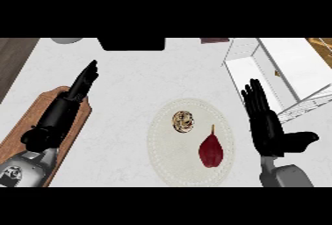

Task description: Pick the cupcake from the placemat and place it in the tiered shelf

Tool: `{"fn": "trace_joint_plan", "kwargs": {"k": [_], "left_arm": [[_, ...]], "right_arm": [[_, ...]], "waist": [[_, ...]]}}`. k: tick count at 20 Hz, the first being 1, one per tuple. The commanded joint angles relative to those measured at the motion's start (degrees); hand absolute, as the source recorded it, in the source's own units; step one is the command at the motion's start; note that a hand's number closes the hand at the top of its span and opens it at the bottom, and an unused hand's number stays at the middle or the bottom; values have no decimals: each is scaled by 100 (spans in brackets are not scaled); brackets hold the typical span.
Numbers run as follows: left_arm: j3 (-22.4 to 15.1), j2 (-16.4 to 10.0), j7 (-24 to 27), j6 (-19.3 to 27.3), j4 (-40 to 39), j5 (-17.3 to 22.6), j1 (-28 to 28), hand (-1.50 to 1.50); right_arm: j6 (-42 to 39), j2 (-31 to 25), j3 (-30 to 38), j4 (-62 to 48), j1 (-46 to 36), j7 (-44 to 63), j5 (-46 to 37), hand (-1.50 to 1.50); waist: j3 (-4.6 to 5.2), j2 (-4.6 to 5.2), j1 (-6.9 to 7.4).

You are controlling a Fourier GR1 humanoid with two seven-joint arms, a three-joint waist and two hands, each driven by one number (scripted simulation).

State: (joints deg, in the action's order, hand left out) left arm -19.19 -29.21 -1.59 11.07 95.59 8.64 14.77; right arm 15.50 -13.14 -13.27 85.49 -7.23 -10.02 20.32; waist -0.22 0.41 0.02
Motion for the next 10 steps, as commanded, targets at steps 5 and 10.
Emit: {"fn": "trace_joint_plan", "kwargs": {"k": [5,10], "left_arm": [[646,392,-829,318,-1171,933,-1058,0],[653,698,-915,208,-1552,1292,-1470,0]], "right_arm": [[377,-1083,519,133,-311,-257,-927,150],[873,-1473,480,-769,117,1071,-1386,150]], "waist": [[52,-13,20],[43,8,35]]}}
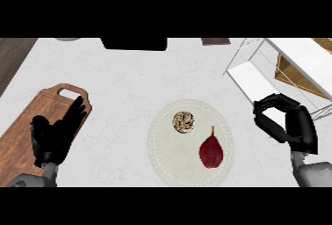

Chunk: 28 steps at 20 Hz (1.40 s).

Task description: Pick the cupcake from the placemat and place it in the tiered shelf

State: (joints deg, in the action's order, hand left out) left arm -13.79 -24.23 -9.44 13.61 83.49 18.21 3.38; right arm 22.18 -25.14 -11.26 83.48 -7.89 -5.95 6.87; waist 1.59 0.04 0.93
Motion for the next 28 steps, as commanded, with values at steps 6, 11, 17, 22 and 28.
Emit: {"fn": "trace_joint_plan", "kwargs": {"k": [6,11,17,22,28], "left_arm": [[133,325,-271,-267,-562,408,-241,0],[506,234,-118,-495,-1102,424,55,0],[438,443,-73,-351,-1134,180,102,0],[439,471,-231,-361,-867,209,7,0],[536,468,-249,-526,-938,169,8,0]], "right_arm": [[-713,-315,-105,-553,189,-135,-149,-150],[-1432,-866,-455,1092,419,1177,-76,-150],[-1801,-1054,-801,2075,-268,3158,-242,-150],[-1191,-265,-1558,1969,-1462,5184,-1291,-150],[-1227,388,-1911,1277,-2197,6370,-2316,-150]], "waist": [[-159,7,-81],[-149,-16,-168],[-148,-13,-111],[-147,-9,8],[-153,-4,-25]]}}
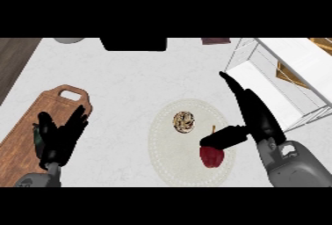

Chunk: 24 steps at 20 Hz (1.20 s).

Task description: Pick the cupcake from the placemat and place it in the tiered shelf

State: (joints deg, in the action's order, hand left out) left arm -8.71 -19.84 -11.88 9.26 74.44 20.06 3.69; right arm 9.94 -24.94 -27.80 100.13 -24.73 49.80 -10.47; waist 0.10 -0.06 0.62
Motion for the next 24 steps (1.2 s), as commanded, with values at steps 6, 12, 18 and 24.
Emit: {"fn": "trace_joint_plan", "kwargs": {"k": [6,12,18,24], "left_arm": [[161,119,-88,-28,-135,-158,131,0],[231,212,64,-195,24,-212,-182,0],[390,153,-234,-217,177,-253,-26,0],[462,152,-592,-259,393,-359,-36,0]], "right_arm": [[-498,1130,-274,-950,-1133,1592,-835,-150],[-783,1540,-345,-1840,-992,1057,-1133,-150],[-763,1978,-169,-2190,-1199,1647,-1666,-150],[-1015,2040,-232,-1912,-672,1586,-2268,-150]], "waist": [[-5,4,-35],[-8,6,-30],[-8,4,-31],[-10,-2,-49]]}}
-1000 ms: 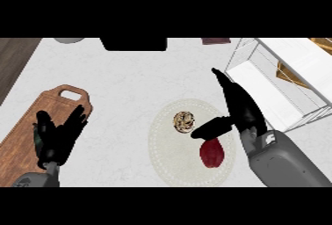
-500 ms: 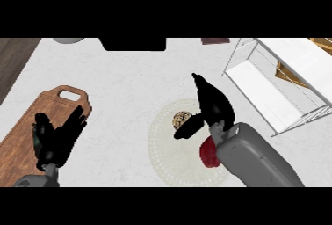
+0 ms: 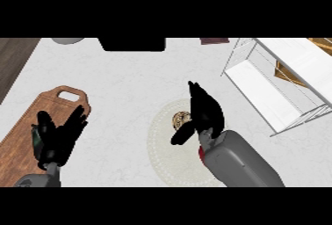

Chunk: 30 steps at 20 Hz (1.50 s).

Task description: Pick the cupcake from the placemat and place it in the tiered shelf

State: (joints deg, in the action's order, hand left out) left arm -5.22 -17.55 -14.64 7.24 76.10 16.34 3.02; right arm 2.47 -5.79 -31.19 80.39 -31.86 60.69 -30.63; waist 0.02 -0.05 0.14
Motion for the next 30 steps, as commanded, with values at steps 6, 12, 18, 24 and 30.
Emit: {"fn": "trace_joint_plan", "kwargs": {"k": [6,12,18,24,30], "left_arm": [[101,253,-189,-38,199,-254,43,0],[324,234,-288,-165,109,-275,137,0],[424,299,-275,-258,343,-401,-130,0],[478,346,-45,-439,352,-438,-391,0],[613,380,-162,-512,74,-597,10,0]], "right_arm": [[-41,515,332,-594,293,-154,-764,-150],[126,574,359,-1100,216,-151,-1009,-150],[120,577,502,-1409,155,-323,-1382,-150],[1459,578,431,-2698,56,-1408,-1035,-150],[1910,578,-52,-3363,-518,-1400,-399,-150]], "waist": [[-2,2,0],[-2,5,5],[-2,4,11],[-4,17,69],[-4,21,76]]}}
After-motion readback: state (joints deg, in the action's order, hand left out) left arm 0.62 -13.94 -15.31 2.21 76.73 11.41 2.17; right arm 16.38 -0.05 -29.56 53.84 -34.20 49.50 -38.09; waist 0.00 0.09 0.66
